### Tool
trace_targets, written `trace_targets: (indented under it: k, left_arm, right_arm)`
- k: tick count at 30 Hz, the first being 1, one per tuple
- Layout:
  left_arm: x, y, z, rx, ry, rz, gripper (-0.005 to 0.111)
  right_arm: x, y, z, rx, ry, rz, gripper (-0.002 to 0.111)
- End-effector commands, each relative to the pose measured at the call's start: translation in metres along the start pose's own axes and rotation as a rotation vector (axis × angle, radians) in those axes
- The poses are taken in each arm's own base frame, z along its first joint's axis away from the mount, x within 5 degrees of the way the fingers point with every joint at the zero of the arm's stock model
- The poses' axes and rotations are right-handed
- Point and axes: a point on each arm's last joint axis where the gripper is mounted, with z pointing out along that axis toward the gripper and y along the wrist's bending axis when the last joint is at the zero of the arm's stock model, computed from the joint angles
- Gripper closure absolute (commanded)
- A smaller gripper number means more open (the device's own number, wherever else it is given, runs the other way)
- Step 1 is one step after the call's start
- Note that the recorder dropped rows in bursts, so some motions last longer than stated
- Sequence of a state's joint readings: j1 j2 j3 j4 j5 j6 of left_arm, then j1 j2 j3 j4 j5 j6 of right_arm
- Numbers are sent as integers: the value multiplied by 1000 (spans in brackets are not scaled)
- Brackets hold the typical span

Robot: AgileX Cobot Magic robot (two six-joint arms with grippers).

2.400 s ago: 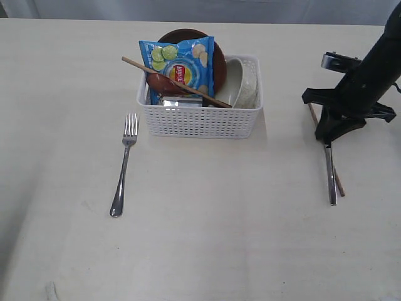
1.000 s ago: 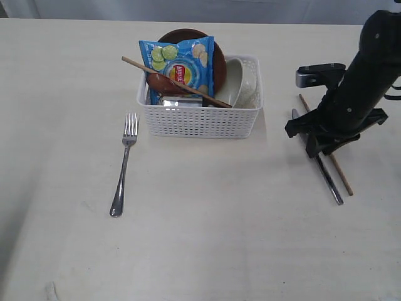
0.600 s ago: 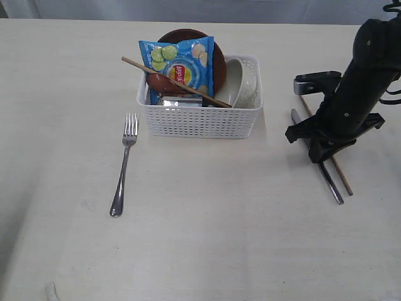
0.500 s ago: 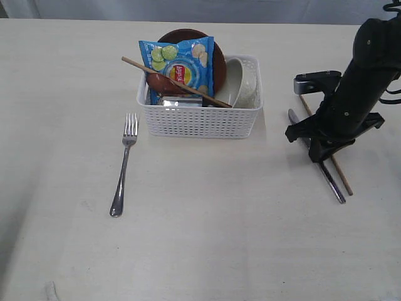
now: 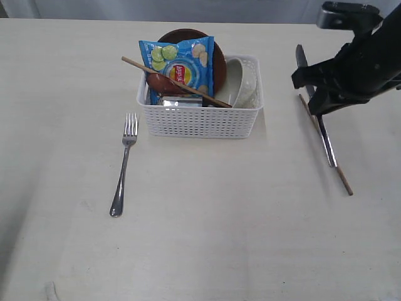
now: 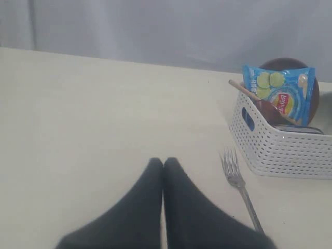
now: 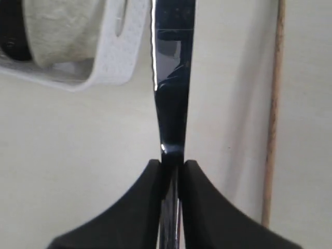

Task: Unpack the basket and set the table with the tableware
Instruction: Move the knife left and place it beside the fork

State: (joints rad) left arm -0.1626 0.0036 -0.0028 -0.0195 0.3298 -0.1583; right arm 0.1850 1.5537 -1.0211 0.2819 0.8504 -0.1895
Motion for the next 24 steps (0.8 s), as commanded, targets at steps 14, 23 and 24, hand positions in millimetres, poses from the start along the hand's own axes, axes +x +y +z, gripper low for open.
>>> trace_targets:
  k: [14, 23, 24]
  left_arm:
    - [0, 0, 0, 3, -11, -6, 107]
    - [0, 0, 0, 3, -11, -6, 107]
    - [0, 0, 0, 3, -11, -6, 107]
  right_arm:
    - [34, 151, -31, -331, -100, -107, 109]
    - [34, 248, -7, -442, -47, -94, 109]
    - [32, 257, -4, -452, -46, -89, 109]
